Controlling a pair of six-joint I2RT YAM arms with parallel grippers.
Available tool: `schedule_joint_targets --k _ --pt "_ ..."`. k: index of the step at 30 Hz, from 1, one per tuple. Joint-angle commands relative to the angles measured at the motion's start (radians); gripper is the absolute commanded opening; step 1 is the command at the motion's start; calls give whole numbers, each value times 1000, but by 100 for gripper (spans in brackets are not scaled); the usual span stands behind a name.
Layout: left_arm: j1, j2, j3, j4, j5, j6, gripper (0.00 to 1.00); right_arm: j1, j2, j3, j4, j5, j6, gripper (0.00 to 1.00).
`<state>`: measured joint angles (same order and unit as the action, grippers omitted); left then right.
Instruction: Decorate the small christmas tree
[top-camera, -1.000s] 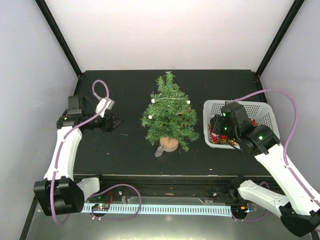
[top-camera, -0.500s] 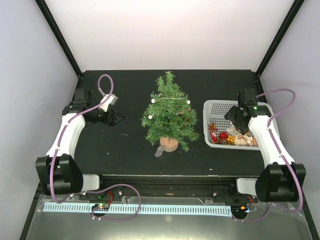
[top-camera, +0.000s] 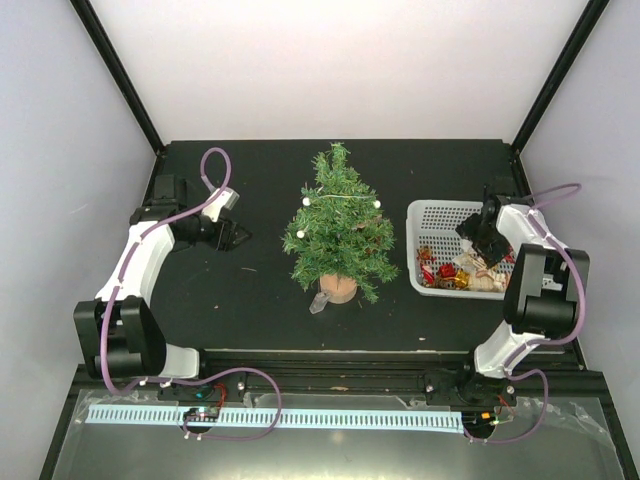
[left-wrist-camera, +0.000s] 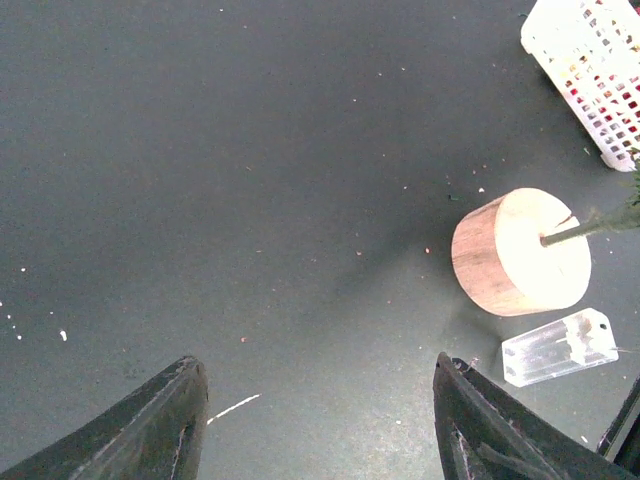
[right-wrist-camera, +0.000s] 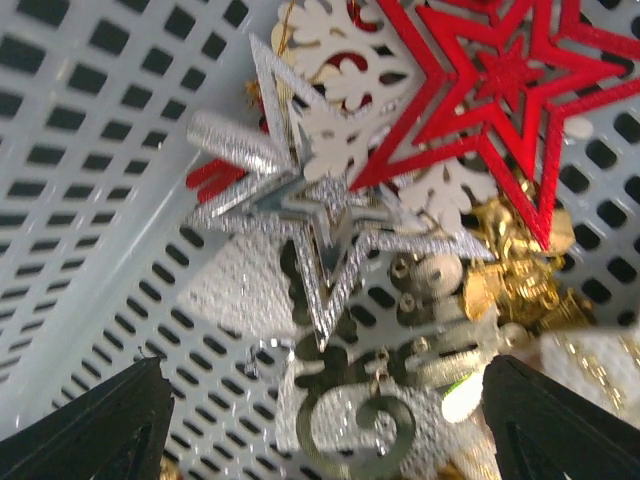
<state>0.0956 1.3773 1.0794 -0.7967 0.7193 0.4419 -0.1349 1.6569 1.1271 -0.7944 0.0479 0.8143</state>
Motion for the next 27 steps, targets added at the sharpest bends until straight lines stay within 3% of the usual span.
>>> schedule_joint_targets --k 1,11,27 --pt "-8 10 27 15 25 19 63 -15 68 51 55 -3 11 86" --pt "-9 6 15 10 33 30 63 -25 171 91 98 -34 -17 85" --pt "-9 -4 13 4 33 34 63 -25 139 51 112 -28 -20 55"
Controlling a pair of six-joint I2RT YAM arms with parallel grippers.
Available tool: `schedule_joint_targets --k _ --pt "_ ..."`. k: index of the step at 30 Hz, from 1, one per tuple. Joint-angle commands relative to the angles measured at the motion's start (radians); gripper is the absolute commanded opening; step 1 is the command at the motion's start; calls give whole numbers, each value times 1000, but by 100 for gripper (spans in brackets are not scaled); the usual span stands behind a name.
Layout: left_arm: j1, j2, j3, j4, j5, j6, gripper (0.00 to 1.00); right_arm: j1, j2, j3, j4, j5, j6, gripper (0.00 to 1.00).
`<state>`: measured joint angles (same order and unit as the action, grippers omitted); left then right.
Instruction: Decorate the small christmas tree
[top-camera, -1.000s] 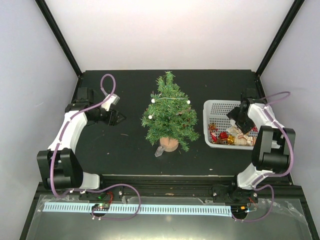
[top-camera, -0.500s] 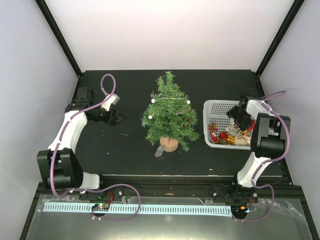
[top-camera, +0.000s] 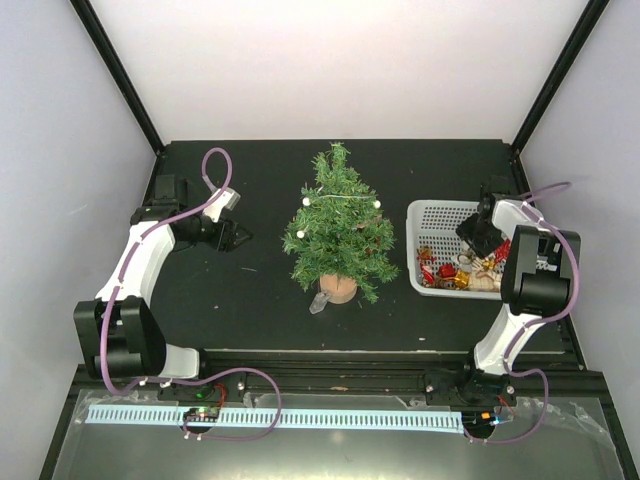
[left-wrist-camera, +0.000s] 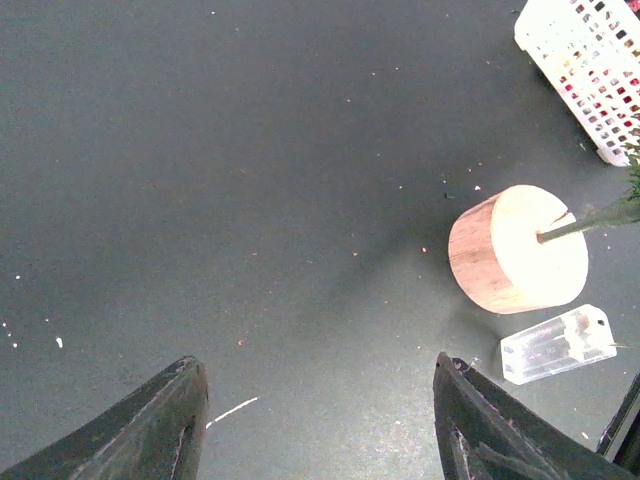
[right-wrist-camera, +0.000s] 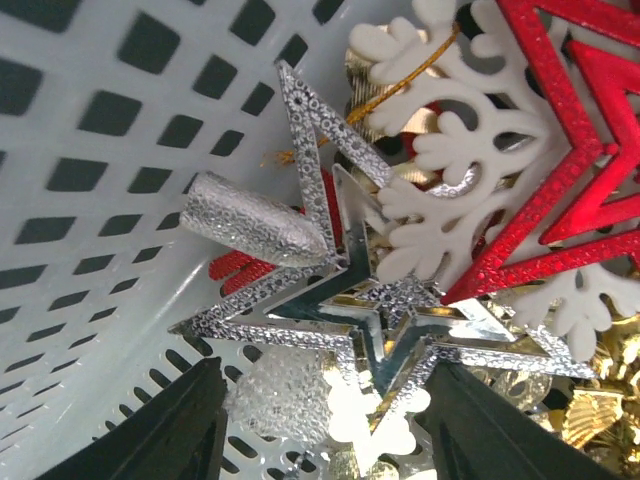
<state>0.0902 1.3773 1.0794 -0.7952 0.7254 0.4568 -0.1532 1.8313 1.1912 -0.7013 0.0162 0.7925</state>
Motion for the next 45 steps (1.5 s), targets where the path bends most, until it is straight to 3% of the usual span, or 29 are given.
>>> schedule_joint_targets --k 1,17,29,32,38,45 --pt "-3 -4 12 2 26 19 63 -8 -40 -14 20 6 1 52" --pt "-2 -4 13 2 38 14 63 -6 -143 -52 24 52 2 34" --pt "-3 -11 4 1 39 17 63 -7 -161 -65 35 58 2 11" --pt "-3 -12 2 -2 40 20 63 -8 -155 -70 36 28 -12 15" --pt "-3 -9 3 -1 41 21 63 -8 -141 -86 24 36 -19 45" --pt "-2 -10 -2 2 42 22 63 -8 -93 -80 33 18 -26 45"
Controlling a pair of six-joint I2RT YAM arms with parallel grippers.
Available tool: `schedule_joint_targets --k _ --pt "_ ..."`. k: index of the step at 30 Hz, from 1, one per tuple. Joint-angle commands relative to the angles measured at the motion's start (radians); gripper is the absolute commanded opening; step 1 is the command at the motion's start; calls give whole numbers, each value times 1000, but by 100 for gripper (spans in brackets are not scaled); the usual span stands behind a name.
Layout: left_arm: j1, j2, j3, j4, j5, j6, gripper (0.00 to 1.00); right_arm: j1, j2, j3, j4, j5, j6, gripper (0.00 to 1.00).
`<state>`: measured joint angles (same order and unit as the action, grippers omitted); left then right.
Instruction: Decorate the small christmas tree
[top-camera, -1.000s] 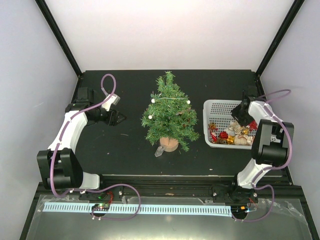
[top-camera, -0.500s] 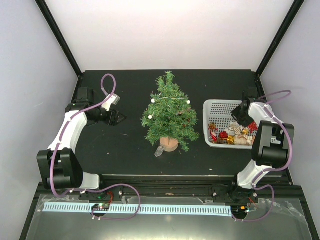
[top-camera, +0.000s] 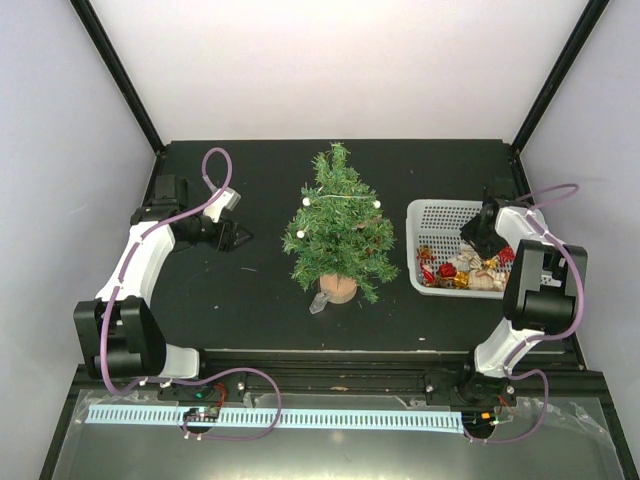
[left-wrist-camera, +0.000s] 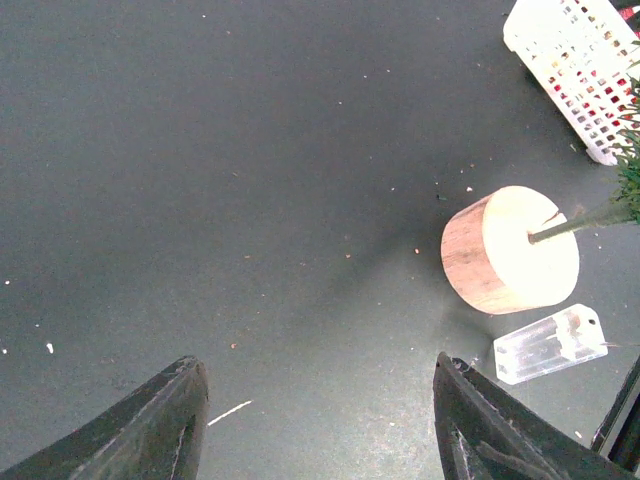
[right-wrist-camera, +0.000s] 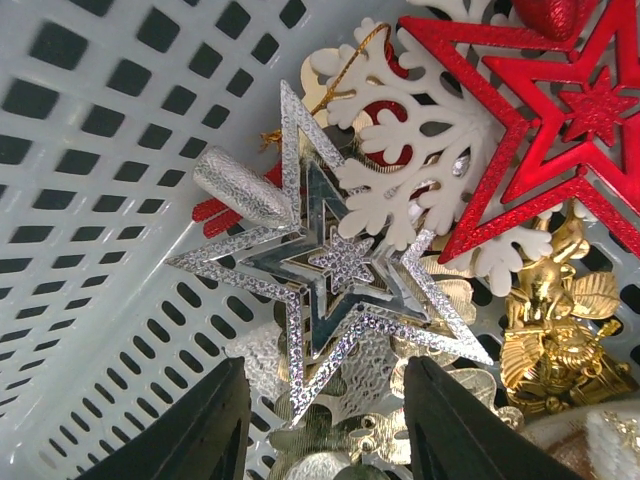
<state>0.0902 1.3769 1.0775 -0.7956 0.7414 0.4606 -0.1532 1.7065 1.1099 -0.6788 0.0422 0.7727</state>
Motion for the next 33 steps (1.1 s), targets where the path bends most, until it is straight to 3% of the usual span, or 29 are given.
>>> schedule_joint_targets --k 1,11,24,33 --pt "-2 -9 -1 2 25 19 63 -7 41 4 10 -11 -6 44" --pt "-2 -7 -9 13 21 18 63 -6 113 30 15 -30 -10 42" --pt "-3 -5 -8 15 24 25 63 -7 86 30 2 9 -6 20" --pt "-2 -10 -7 12 26 26 63 -6 19 23 -17 43 -5 16"
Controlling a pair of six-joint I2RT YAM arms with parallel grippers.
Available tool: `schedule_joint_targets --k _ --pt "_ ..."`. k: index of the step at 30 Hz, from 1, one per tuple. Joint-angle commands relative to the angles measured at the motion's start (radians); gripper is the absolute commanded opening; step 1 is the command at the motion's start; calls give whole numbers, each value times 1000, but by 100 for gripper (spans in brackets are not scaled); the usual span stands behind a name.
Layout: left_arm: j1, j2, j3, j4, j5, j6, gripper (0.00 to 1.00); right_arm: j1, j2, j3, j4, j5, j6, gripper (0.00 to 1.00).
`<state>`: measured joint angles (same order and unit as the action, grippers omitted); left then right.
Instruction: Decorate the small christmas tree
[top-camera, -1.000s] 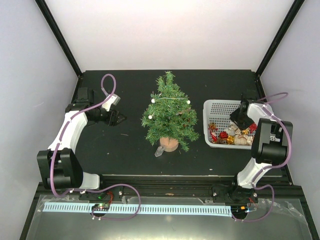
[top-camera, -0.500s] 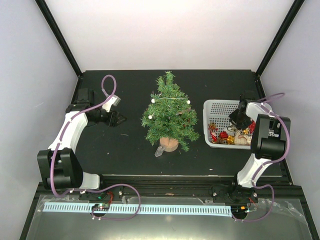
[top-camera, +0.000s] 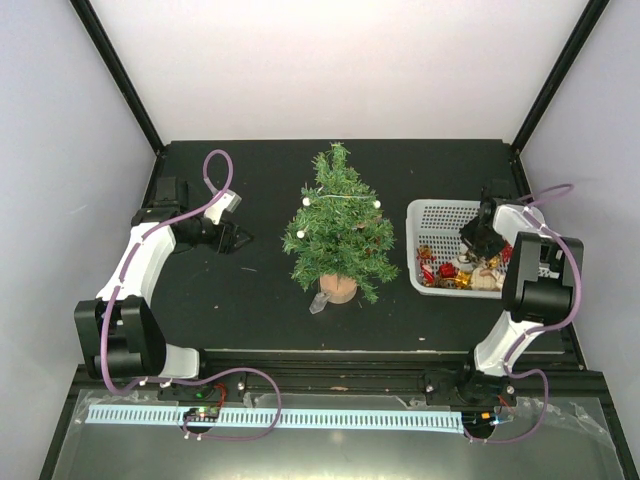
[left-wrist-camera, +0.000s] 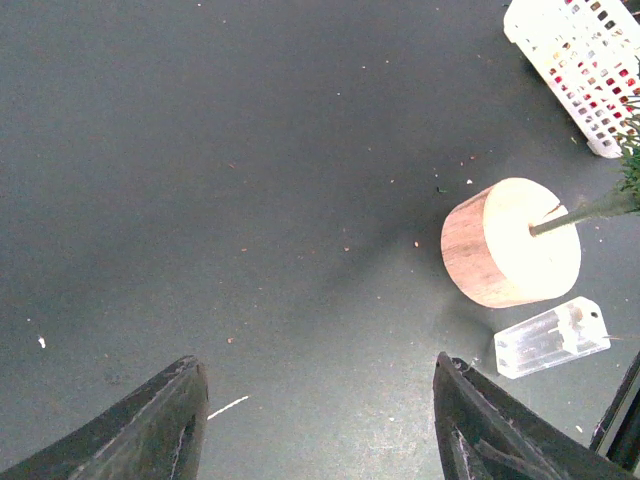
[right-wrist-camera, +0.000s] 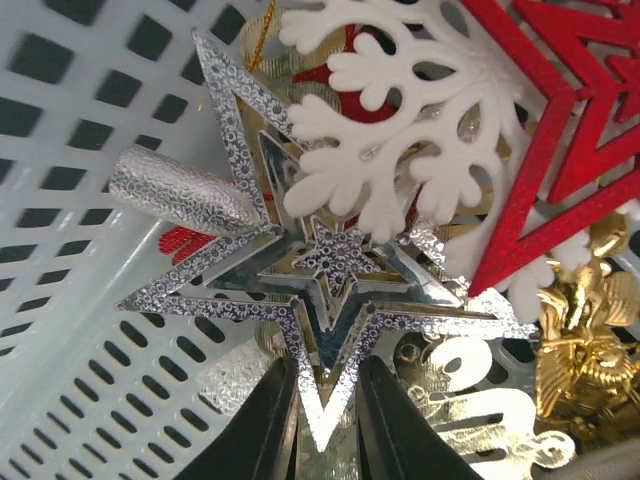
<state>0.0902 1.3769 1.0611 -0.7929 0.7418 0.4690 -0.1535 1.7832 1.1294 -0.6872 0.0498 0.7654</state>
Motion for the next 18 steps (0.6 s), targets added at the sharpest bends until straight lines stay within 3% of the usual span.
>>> schedule_joint_targets --k 1,18 --pt "-2 -10 11 8 25 17 63 -6 -68 1 -11 37 4 16" --pt "-3 -34 30 -40 47 28 63 -5 -234 -53 -51 -16 1 16"
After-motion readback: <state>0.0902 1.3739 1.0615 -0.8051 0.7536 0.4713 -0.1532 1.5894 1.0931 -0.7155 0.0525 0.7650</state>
